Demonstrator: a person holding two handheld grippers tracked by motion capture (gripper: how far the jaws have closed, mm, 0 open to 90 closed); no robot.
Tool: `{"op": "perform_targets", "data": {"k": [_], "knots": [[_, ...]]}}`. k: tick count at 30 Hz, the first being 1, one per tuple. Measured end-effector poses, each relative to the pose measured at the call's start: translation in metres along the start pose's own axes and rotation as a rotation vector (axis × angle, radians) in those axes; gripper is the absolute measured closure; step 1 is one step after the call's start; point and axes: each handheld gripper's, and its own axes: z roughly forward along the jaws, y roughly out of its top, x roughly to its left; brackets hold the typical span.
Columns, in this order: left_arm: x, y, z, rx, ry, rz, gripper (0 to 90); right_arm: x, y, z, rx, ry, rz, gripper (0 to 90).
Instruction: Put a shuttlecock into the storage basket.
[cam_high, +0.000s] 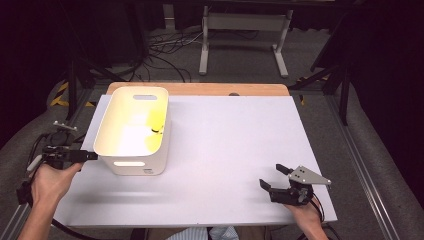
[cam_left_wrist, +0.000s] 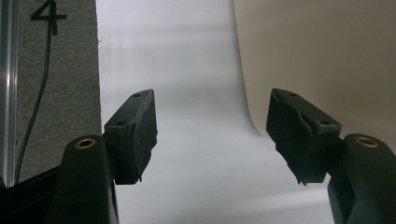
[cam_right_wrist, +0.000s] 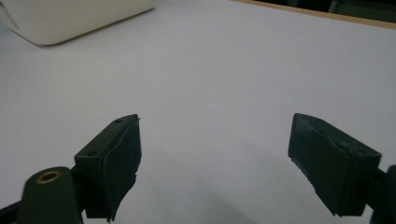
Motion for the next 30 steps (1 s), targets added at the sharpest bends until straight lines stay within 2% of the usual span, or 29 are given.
{"op": "perform_targets", "data": {"k": [13,22,30], "knots": [[-0.004,-0.012,0.003,-0.010,-0.019,0.003,33.8,0.000,0.000,0.000,0.000,0.000,0.001,17.8],[-0.004,-0.020,0.004,-0.012,-0.011,0.003,33.9,0.000,0.000,0.000,0.002,-0.001,0.000,17.7],[-0.008,-0.026,0.007,-0.013,-0.031,0.014,33.2,0.000,0.000,0.000,0.002,-0.001,0.000,17.8]]}}
